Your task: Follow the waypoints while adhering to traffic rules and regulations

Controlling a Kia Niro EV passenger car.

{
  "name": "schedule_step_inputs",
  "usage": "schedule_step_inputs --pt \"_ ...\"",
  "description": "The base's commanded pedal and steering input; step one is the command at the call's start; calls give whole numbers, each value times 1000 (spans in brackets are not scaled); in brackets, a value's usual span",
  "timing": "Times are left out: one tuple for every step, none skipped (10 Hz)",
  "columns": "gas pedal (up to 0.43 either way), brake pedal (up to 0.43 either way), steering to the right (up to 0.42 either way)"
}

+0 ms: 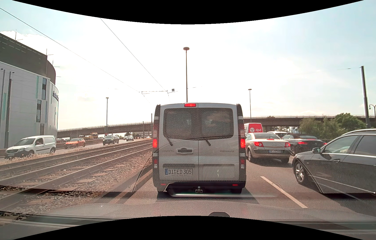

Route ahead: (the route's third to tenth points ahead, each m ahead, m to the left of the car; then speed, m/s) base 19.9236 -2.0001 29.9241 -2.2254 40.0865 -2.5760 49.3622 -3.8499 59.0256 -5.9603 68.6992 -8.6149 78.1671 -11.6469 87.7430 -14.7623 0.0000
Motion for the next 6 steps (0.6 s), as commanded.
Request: schedule_step_inputs --pt "0 250 -3" --pt "0 250 -3" --pt "0 250 -3" --pt "0 250 -3" --pt "0 250 -3" --pt "0 250 -3"
